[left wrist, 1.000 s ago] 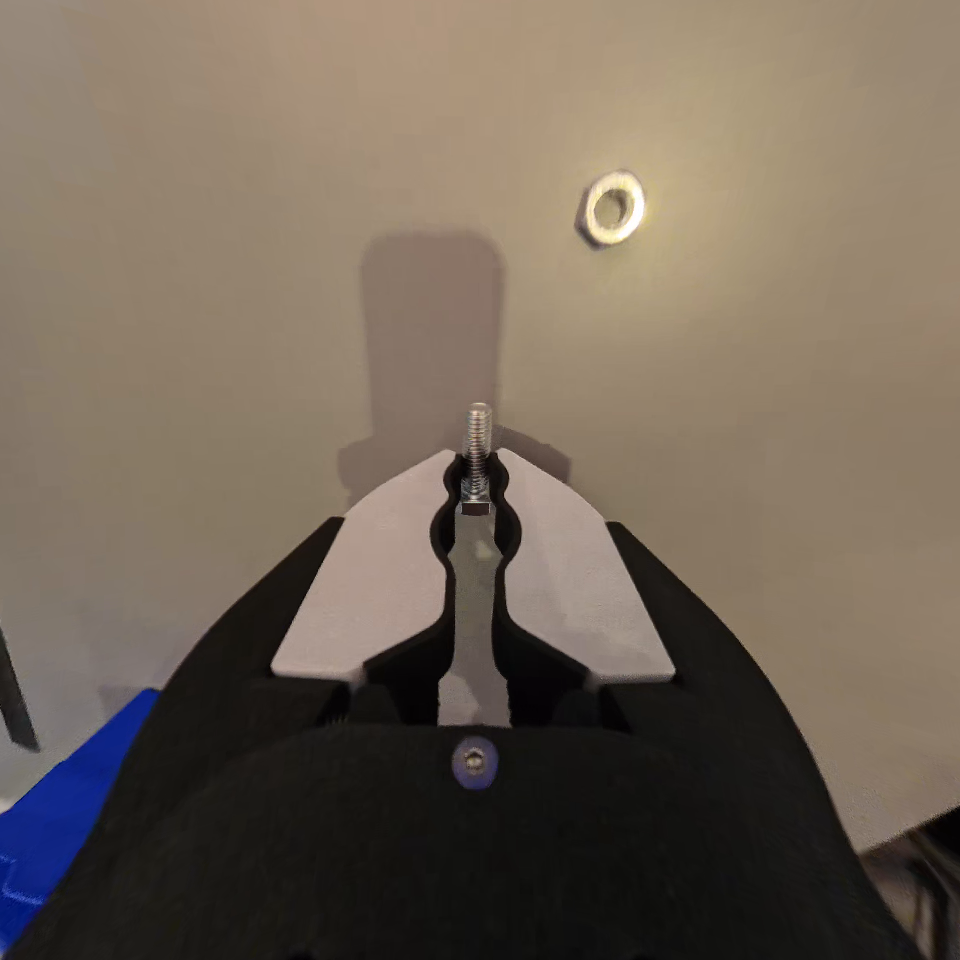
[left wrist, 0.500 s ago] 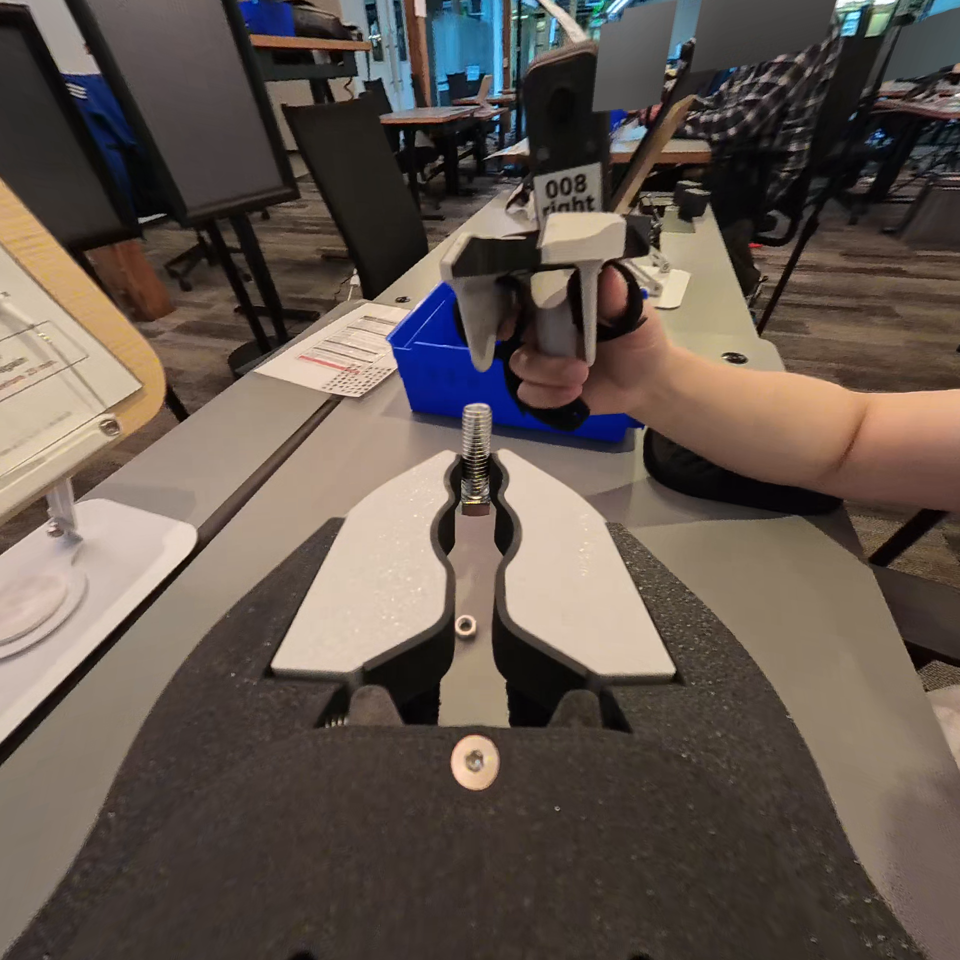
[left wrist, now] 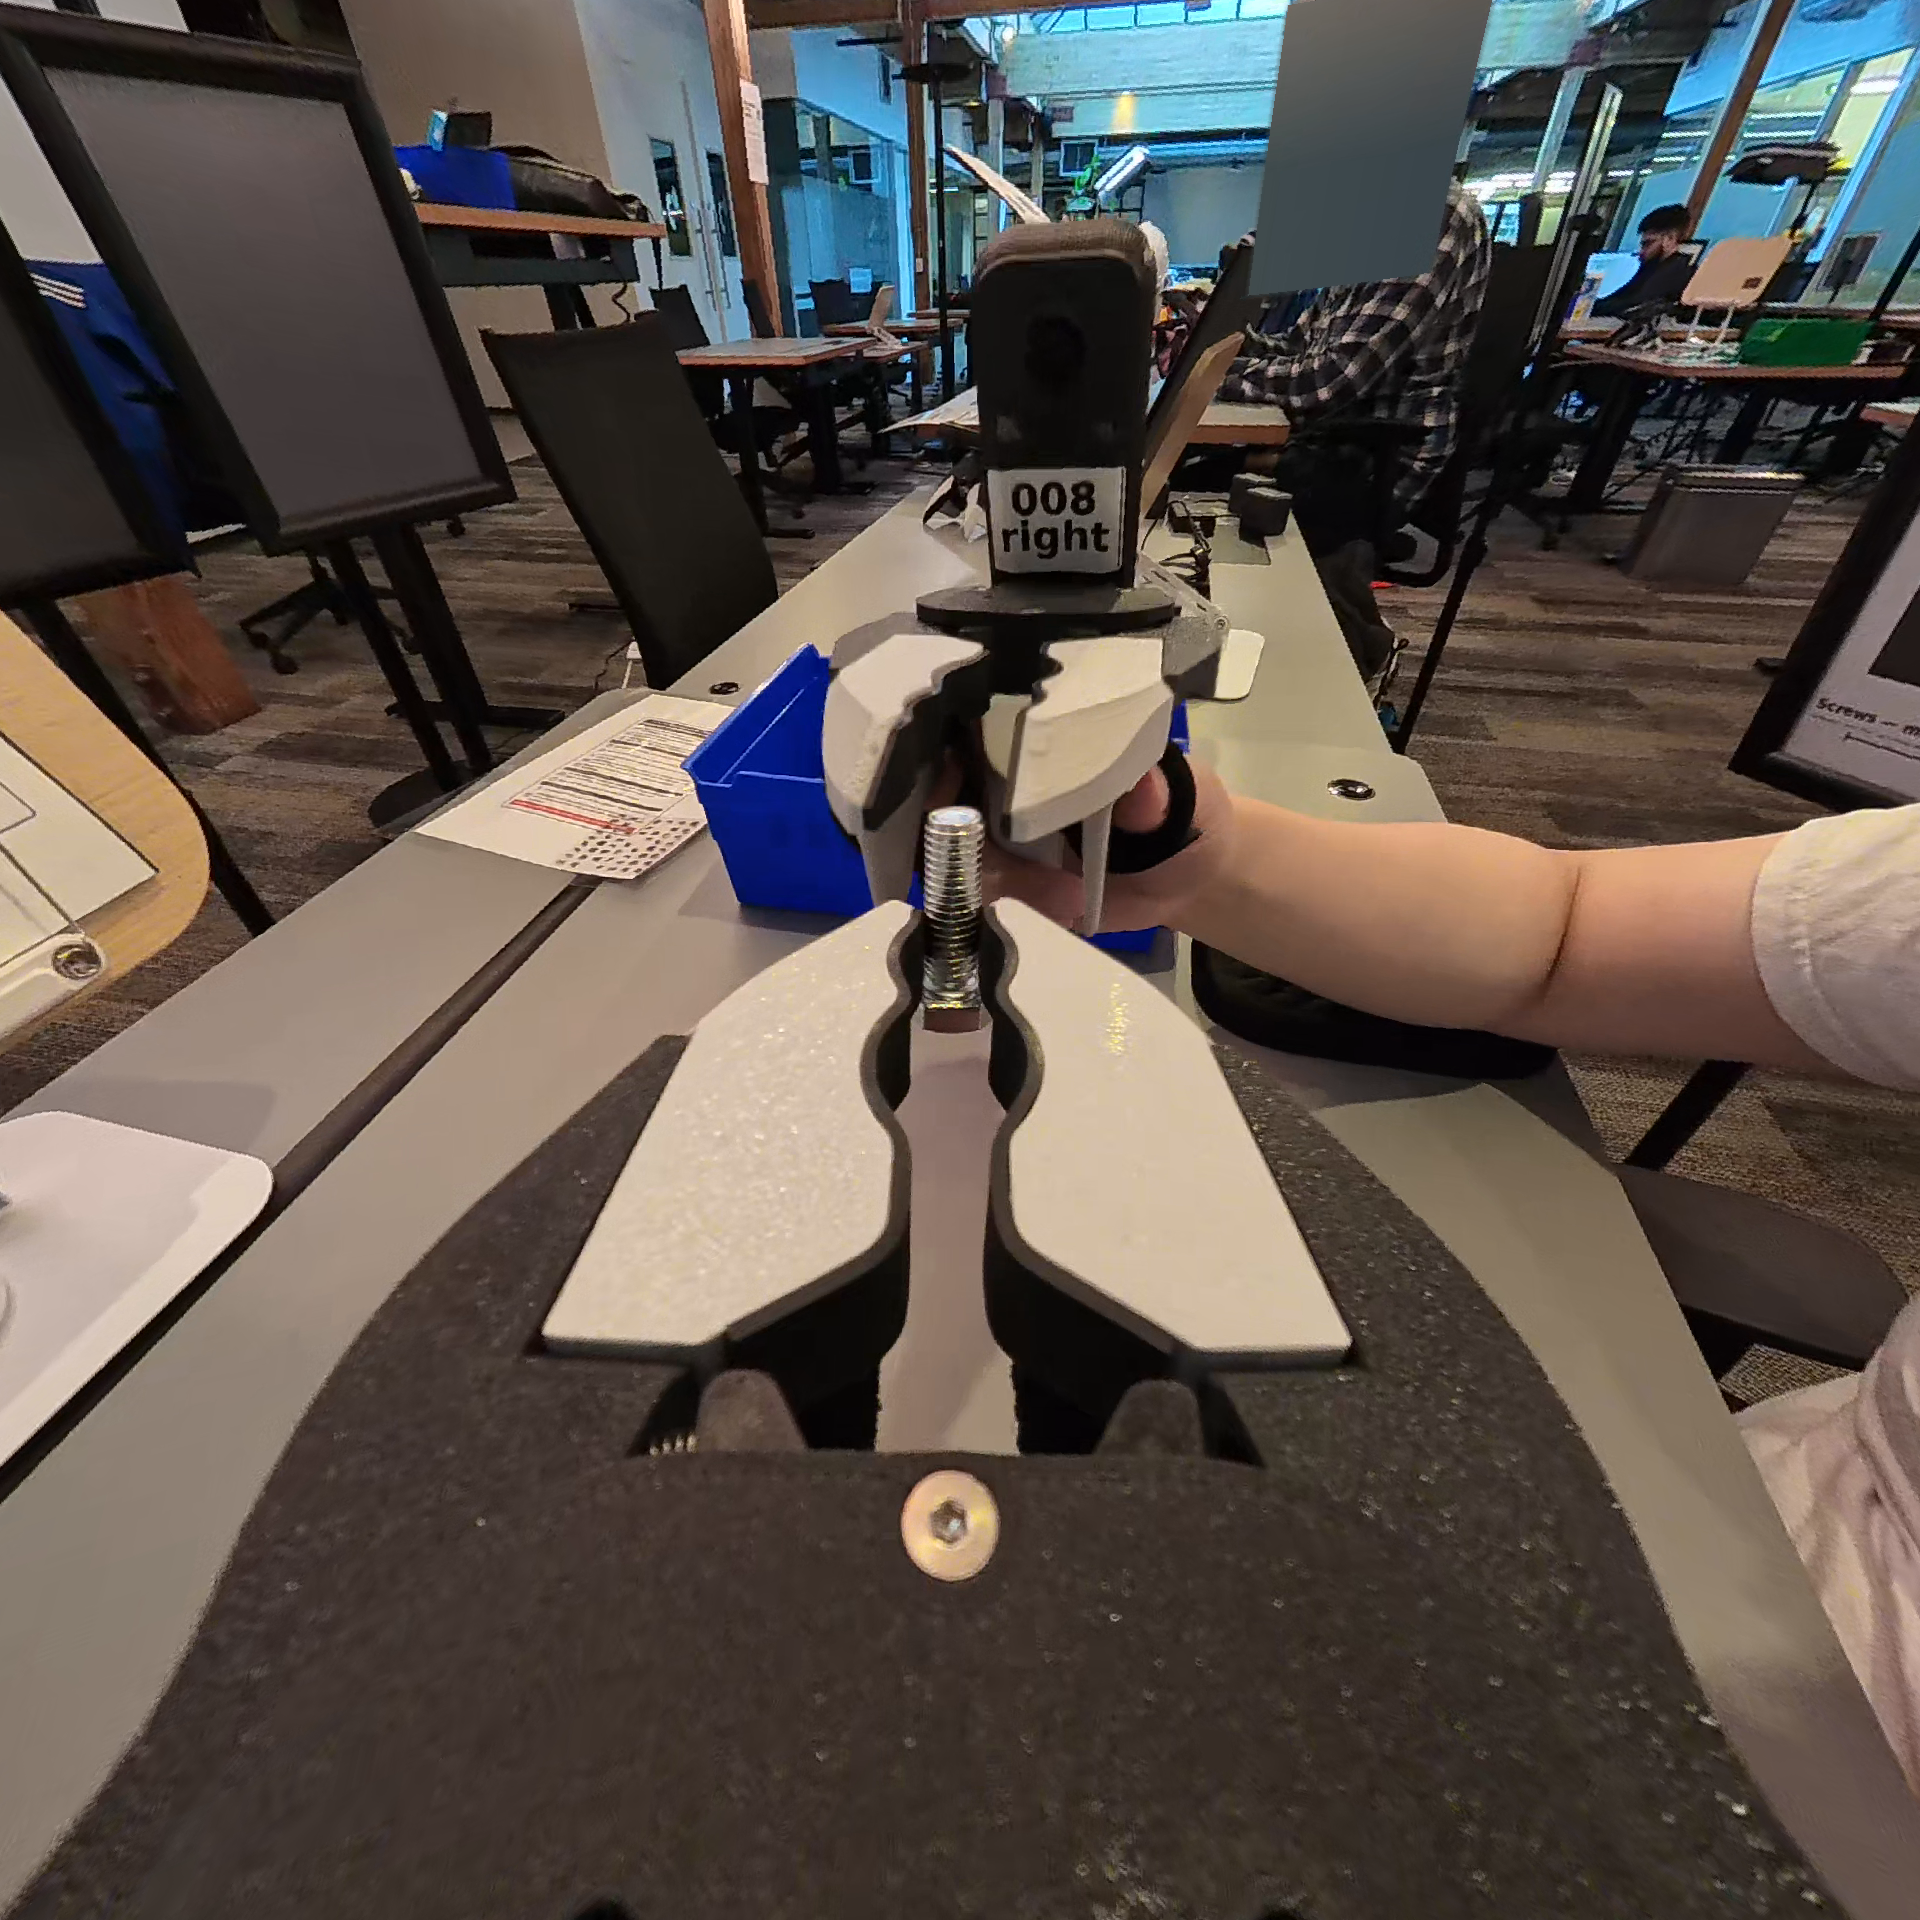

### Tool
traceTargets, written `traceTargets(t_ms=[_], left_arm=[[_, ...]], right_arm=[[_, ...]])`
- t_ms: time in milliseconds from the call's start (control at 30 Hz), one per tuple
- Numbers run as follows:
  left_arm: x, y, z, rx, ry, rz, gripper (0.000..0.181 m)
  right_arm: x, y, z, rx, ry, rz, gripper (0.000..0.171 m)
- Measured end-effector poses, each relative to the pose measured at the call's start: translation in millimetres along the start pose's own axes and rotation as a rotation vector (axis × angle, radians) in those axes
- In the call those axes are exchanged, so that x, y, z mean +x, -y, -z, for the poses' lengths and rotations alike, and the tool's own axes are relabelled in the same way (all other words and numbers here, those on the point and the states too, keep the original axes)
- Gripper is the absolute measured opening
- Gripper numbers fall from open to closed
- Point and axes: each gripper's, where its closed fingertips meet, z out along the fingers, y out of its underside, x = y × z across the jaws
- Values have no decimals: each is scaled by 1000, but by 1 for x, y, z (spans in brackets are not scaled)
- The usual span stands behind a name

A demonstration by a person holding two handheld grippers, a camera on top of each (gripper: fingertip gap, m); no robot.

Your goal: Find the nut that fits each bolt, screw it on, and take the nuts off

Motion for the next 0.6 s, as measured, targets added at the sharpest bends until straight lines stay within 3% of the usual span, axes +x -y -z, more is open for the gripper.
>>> traceTargets(t_ms=[500,600], left_arm=[[5,-2,-2,-2,-46,13,9],[3,0,1,32,-44,11,28]], right_arm=[[-6,-10,-5,-33,71,-26,9],[-4,-11,-5,-37,67,-48,9]])
